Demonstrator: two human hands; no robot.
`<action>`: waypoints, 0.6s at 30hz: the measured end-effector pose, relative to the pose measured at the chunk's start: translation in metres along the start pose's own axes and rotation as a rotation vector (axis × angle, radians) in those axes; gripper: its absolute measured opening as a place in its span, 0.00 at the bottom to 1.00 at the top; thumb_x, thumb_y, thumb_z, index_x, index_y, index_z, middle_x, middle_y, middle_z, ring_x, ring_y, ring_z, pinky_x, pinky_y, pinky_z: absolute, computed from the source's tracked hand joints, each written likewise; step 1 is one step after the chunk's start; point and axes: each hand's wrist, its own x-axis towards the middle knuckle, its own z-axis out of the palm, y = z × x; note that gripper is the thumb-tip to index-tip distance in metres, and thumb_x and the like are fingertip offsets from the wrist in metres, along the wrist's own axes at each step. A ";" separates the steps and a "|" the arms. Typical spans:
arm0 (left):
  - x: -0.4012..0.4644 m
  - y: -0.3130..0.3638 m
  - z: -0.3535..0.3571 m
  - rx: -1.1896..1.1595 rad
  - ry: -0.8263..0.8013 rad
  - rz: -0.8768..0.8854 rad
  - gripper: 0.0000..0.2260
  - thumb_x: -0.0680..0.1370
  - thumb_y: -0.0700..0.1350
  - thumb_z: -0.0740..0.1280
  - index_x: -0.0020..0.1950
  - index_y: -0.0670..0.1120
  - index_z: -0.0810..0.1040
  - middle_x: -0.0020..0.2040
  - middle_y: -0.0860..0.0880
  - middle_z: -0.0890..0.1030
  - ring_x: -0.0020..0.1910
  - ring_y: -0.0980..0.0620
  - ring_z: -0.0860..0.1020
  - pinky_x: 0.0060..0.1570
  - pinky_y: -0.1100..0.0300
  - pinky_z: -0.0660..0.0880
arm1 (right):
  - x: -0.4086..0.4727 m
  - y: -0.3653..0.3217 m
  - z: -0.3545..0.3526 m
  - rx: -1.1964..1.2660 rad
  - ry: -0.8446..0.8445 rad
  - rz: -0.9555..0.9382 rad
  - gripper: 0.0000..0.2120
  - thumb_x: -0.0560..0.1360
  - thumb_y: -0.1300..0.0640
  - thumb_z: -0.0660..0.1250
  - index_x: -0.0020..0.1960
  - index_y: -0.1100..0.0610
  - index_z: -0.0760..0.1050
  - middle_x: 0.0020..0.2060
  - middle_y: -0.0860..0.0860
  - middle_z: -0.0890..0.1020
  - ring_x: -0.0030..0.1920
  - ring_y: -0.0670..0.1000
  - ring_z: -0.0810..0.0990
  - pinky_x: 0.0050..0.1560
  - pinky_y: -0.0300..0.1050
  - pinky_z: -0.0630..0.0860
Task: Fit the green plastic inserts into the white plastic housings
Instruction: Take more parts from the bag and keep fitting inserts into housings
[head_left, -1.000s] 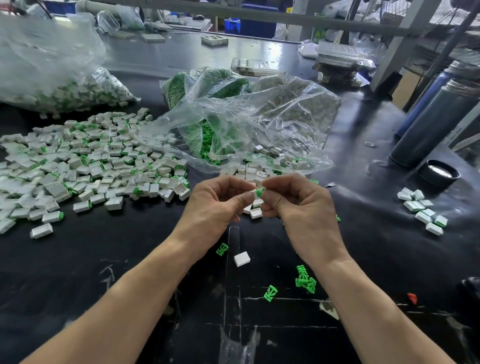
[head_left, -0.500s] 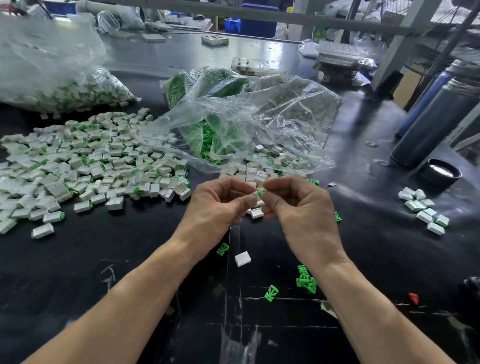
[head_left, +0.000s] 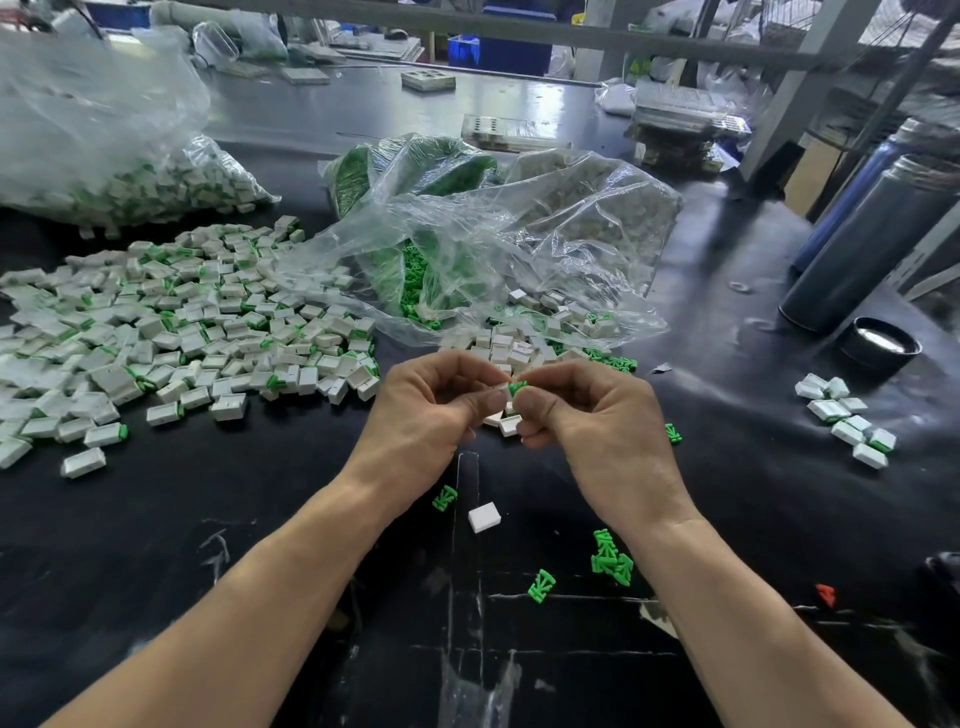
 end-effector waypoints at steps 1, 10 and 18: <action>0.000 0.001 0.000 0.007 0.002 0.003 0.05 0.75 0.38 0.76 0.46 0.49 0.86 0.46 0.41 0.85 0.38 0.55 0.78 0.37 0.60 0.76 | 0.000 0.000 -0.001 -0.029 0.002 -0.005 0.05 0.75 0.66 0.76 0.47 0.57 0.85 0.36 0.54 0.86 0.34 0.49 0.83 0.38 0.42 0.82; -0.002 0.004 0.002 0.051 0.024 0.044 0.07 0.74 0.33 0.75 0.44 0.45 0.86 0.40 0.47 0.86 0.37 0.55 0.80 0.38 0.61 0.77 | -0.001 0.006 0.002 -0.122 -0.005 -0.057 0.10 0.75 0.63 0.77 0.42 0.48 0.85 0.33 0.48 0.84 0.32 0.45 0.80 0.35 0.41 0.80; -0.001 0.005 0.001 0.013 0.032 0.046 0.07 0.74 0.31 0.74 0.44 0.42 0.85 0.36 0.50 0.84 0.32 0.56 0.78 0.36 0.65 0.77 | -0.002 0.006 0.007 0.007 0.020 -0.038 0.08 0.75 0.69 0.75 0.42 0.57 0.85 0.31 0.49 0.83 0.30 0.46 0.79 0.34 0.39 0.79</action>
